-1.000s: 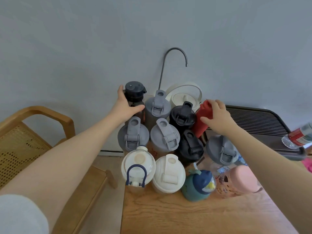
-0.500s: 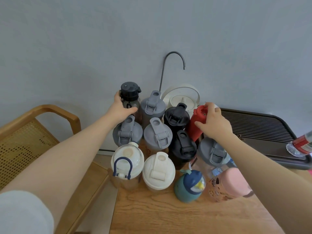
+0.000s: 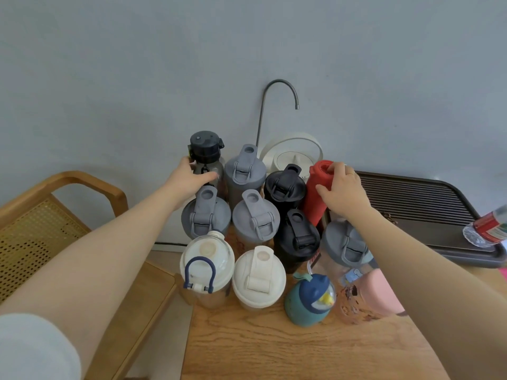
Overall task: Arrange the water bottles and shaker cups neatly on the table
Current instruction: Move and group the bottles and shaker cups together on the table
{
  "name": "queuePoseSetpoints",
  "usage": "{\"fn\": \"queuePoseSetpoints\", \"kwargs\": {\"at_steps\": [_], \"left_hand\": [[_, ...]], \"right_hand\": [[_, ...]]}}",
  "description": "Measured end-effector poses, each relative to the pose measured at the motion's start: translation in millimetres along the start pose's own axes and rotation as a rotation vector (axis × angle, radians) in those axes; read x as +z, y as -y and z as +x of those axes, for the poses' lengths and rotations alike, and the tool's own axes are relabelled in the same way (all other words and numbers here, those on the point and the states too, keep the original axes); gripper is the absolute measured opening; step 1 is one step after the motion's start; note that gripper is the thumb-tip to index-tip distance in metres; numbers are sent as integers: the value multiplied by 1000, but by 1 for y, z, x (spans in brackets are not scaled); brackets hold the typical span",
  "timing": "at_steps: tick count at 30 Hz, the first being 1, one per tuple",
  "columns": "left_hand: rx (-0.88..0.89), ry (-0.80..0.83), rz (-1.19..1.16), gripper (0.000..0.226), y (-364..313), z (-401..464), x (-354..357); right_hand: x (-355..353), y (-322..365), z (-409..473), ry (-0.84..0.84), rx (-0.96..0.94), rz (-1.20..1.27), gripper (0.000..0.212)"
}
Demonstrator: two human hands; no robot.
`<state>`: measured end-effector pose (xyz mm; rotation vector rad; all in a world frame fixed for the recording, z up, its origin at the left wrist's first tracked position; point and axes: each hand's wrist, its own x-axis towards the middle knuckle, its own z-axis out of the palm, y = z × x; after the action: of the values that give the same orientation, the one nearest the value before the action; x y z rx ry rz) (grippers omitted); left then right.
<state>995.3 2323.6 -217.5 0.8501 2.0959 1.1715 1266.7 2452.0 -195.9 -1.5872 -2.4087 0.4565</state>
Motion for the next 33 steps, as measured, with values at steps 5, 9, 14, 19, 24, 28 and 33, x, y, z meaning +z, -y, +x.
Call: {"fn": "queuePoseSetpoints", "kwargs": {"at_steps": [5, 9, 14, 19, 24, 28, 33], "left_hand": [[21, 5, 12, 63, -1, 0, 1], [6, 9, -15, 74, 3, 3, 0], [-38, 21, -40, 79, 5, -1, -2], [268, -262, 98, 68, -20, -31, -7], [561, -418, 253, 62, -57, -72, -8], [687, -184, 361, 42, -74, -104, 24], [889, 151, 442, 23, -81, -147, 80]], "right_hand": [[4, 5, -4, -62, -48, -27, 57], [3, 9, -11, -156, -80, -33, 59], [1, 17, -16, -160, -181, -85, 65], [-11, 4, -32, -169, -190, -39, 64], [-24, -47, -62, 29, -129, -26, 72], [-22, -61, -82, 239, -142, -12, 97], [-17, -64, -81, 219, -164, 0, 96]]}}
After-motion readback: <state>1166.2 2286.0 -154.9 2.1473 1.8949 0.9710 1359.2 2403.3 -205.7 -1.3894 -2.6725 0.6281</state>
